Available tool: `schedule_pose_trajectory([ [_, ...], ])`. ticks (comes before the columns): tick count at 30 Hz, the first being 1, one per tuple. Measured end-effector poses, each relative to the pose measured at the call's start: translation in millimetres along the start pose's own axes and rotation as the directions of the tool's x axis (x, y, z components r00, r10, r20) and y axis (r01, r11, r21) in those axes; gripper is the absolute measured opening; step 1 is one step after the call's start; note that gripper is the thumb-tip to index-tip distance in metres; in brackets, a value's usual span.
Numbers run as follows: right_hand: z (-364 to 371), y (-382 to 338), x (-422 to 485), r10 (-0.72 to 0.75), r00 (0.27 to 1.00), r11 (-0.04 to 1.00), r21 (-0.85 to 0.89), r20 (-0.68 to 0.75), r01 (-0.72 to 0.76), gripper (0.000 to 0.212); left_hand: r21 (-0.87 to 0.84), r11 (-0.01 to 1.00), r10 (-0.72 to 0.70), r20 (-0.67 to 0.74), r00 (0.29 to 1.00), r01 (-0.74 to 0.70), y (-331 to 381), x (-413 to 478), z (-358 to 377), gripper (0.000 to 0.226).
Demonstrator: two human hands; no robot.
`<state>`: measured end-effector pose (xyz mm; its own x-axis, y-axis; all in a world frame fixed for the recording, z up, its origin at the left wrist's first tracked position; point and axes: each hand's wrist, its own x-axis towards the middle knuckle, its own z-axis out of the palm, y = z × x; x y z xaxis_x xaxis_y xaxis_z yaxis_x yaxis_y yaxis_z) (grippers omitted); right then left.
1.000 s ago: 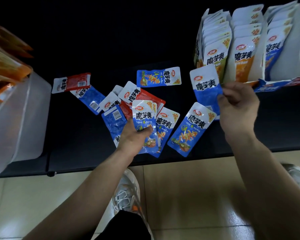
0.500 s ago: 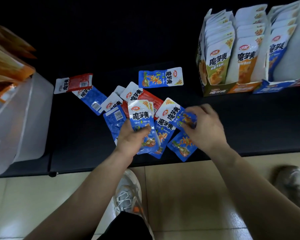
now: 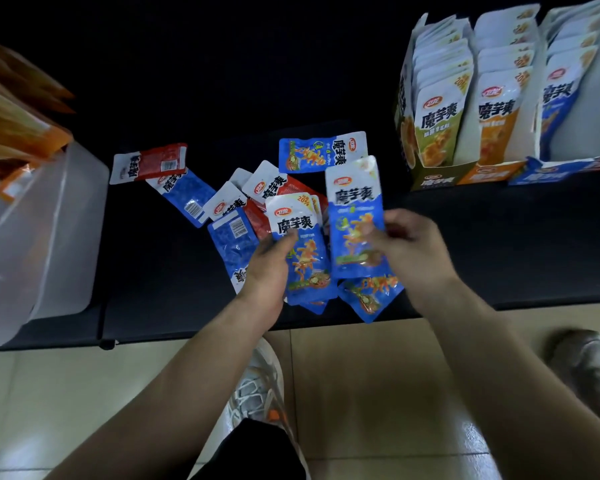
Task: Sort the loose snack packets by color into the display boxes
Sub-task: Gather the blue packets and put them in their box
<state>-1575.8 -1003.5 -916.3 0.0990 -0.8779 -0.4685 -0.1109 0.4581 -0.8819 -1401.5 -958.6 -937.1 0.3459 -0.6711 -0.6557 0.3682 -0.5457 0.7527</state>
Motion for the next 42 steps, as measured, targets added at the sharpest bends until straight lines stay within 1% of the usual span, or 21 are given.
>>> schedule_pose_trajectory([
  [1, 9.1, 1.6, -5.6, 0.024, 0.999, 1.000, 0.007, 0.045, -0.024, 0.007, -0.002, 1.000, -0.016, 0.047, 0.999, 0.017, -1.0, -0.8, 1.4, 0.069],
  [2, 17.1, 3.6, -10.2, 0.032, 0.996, 0.998, -0.054, 0.079, -0.028, 0.011, 0.024, 1.000, 0.012, 0.094, 0.996, -0.014, -1.3, -3.8, 3.4, 0.071],
  [4, 25.0, 9.9, -14.0, 0.021, 0.997, 0.967, -0.256, 0.079, 0.000, 0.017, 0.146, 0.981, 0.102, 0.158, 0.982, -0.126, -2.9, -5.9, 4.2, 0.039],
  [6, 15.0, 12.7, -12.8, -0.007, 0.999, 0.907, -0.421, -0.051, -0.015, 0.027, 0.231, 0.957, 0.148, 0.137, 0.979, -0.177, -4.9, -4.1, 0.1, 0.021],
  [7, 4.2, 15.2, -10.6, -0.042, 0.990, 0.842, -0.538, -0.132, -0.036, 0.034, 0.234, 0.956, 0.153, 0.113, 0.982, -0.176, -6.0, -1.2, -3.4, 0.020],
  [9, -19.6, 22.7, -5.9, -0.084, 0.974, 0.596, -0.794, -0.211, -0.121, 0.071, 0.252, 0.951, 0.161, 0.084, 0.983, -0.177, -6.3, 3.1, -9.8, 0.024],
  [10, -28.8, 25.8, -4.5, -0.063, 0.973, 0.489, -0.857, -0.221, -0.162, 0.090, 0.279, 0.943, 0.163, 0.088, 0.983, -0.181, -7.0, 5.3, -12.3, 0.027],
  [11, -34.4, 29.1, -3.2, -0.035, 0.974, 0.426, -0.885, -0.225, -0.189, 0.101, 0.310, 0.932, 0.165, 0.097, 0.982, -0.187, -8.0, 6.4, -13.5, 0.031],
  [12, -37.2, 31.1, -2.2, -0.018, 0.974, 0.403, -0.893, -0.227, -0.200, 0.106, 0.332, 0.923, 0.167, 0.104, 0.980, -0.192, -9.1, 7.0, -13.6, 0.031],
  [14, -38.2, 32.9, 1.6, -0.016, 0.975, 0.434, -0.881, -0.219, -0.191, 0.103, 0.355, 0.914, 0.167, 0.110, 0.980, -0.196, -11.0, 6.8, -11.6, 0.026],
  [15, -37.3, 31.6, 3.6, -0.018, 0.978, 0.485, -0.857, -0.206, -0.172, 0.097, 0.363, 0.912, 0.165, 0.105, 0.981, -0.192, -11.2, 6.3, -10.6, 0.025],
  [17, -35.5, 27.7, 6.4, -0.008, 0.989, 0.627, -0.771, -0.150, -0.112, 0.084, 0.369, 0.910, 0.162, 0.097, 0.982, -0.187, -10.6, 5.2, -9.1, 0.026],
  [20, -40.8, 21.9, 7.0, 0.012, 0.996, 0.833, -0.550, -0.089, -0.059, 0.065, 0.388, 0.901, 0.172, 0.087, 0.981, -0.192, -10.1, 4.6, -9.2, 0.023],
  [23, -54.4, 16.5, 6.1, -0.063, 0.997, 0.851, -0.520, 0.037, 0.073, 0.018, 0.397, 0.897, 0.175, 0.087, 0.981, -0.195, -9.1, 4.4, -8.0, 0.024],
  [25, -62.6, 11.3, 7.6, -0.059, 0.992, 0.883, -0.458, 0.114, 0.105, 0.007, 0.379, 0.907, 0.164, 0.080, 0.983, -0.183, -7.5, 2.8, -6.7, 0.022],
  [28, -57.0, 0.8, 10.9, -0.027, 0.975, 0.956, -0.279, 0.223, 0.090, 0.009, 0.361, 0.911, 0.171, 0.110, 0.979, -0.200, -6.1, -0.7, -5.2, 0.024],
  [31, -31.4, -7.4, 14.8, -0.053, 0.962, 0.960, -0.252, 0.269, 0.123, 0.008, 0.365, 0.900, 0.186, 0.171, 0.968, -0.237, -5.6, -7.1, -0.8, 0.024],
  [33, -12.7, -10.0, 17.1, -0.055, 0.968, 0.965, -0.236, 0.244, 0.115, 0.012, 0.343, 0.907, 0.192, 0.183, 0.964, -0.246, -6.0, -8.6, -1.2, 0.024],
  [36, 14.2, -10.0, 15.9, -0.026, 0.994, 0.972, -0.231, 0.106, 0.050, 0.020, 0.295, 0.926, 0.179, 0.202, 0.963, -0.235, -2.9, -10.0, -8.6, 0.029],
  [39, 33.1, -2.6, 11.6, -0.053, 0.998, 0.944, -0.328, -0.016, 0.045, 0.033, 0.361, 0.894, 0.183, 0.244, 0.952, -0.264, -1.0, -9.6, -17.8, 0.038],
  [42, 28.9, 12.7, 12.2, -0.123, 0.989, 0.792, -0.608, -0.083, 0.048, 0.043, 0.390, 0.888, 0.207, 0.137, 0.969, -0.245, 4.9, -2.1, -35.4, 0.030],
])
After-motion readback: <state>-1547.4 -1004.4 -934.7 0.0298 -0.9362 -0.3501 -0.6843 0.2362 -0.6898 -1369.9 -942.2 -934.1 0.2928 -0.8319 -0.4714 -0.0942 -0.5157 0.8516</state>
